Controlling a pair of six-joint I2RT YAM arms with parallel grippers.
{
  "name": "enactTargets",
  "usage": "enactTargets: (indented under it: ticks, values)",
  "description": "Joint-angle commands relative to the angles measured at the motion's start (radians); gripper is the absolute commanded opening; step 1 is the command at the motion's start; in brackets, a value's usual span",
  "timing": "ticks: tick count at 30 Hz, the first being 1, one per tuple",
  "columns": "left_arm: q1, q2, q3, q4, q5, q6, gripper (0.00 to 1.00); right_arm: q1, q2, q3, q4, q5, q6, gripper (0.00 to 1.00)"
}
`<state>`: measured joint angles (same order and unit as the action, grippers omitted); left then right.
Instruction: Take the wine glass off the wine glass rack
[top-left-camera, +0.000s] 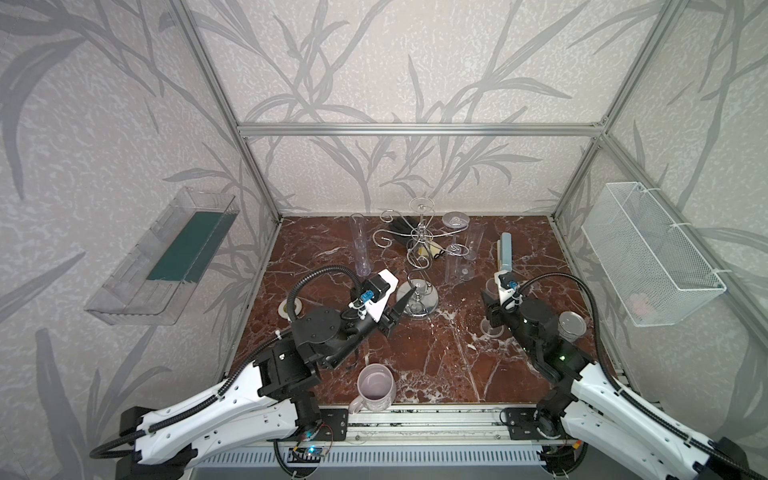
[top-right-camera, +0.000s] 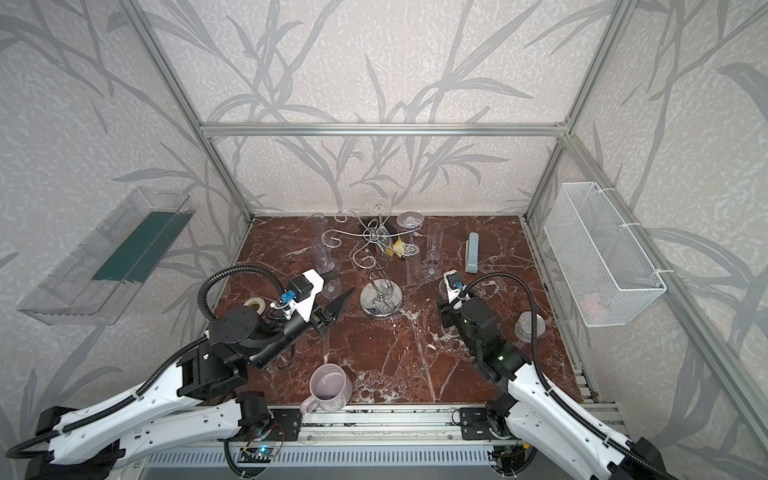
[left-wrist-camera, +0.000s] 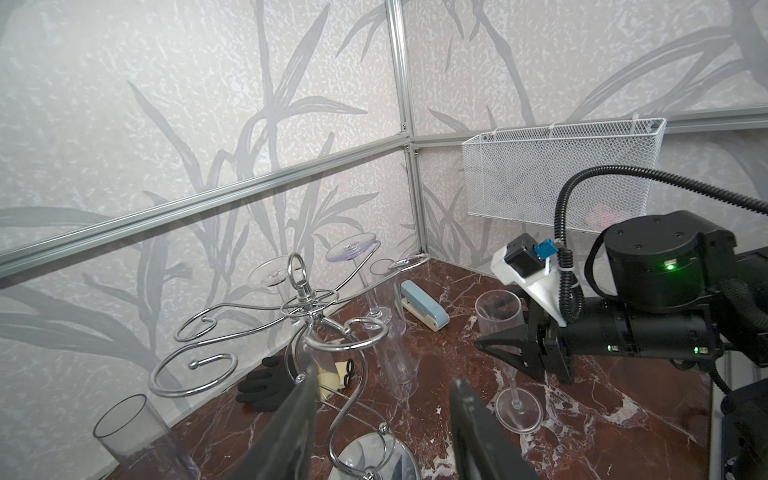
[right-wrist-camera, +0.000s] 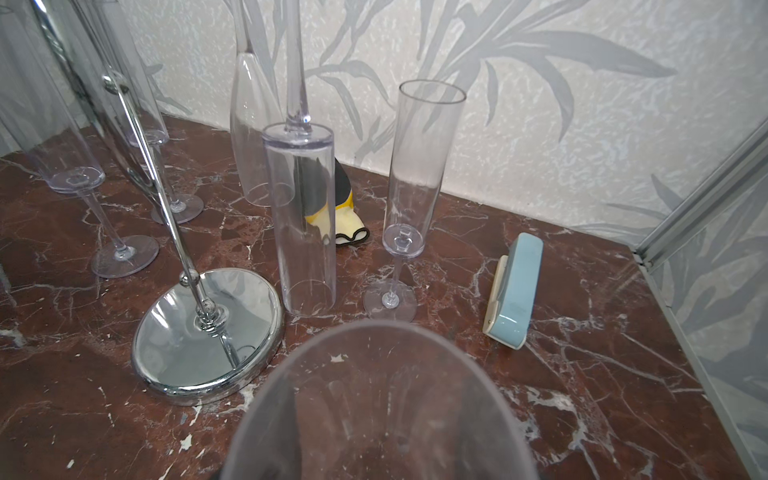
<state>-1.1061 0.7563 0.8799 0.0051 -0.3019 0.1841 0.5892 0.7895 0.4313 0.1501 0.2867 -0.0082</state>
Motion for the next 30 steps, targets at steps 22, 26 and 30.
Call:
enactTargets:
  ticks: [22, 26, 30]
  values:
    - [0.002, 0.034, 0.015, 0.015, -0.042, 0.037, 0.53, -0.170, 0.489, 0.076, 0.583, -0.236, 0.067, 0.39]
    - [0.003, 0.036, 0.020, 0.013, -0.039, 0.035, 0.53, -0.173, 0.532, 0.078, 0.638, -0.241, 0.064, 0.39]
    - [0.003, 0.036, 0.021, 0.009, -0.039, 0.032, 0.53, -0.173, 0.540, 0.074, 0.638, -0.206, 0.042, 0.39]
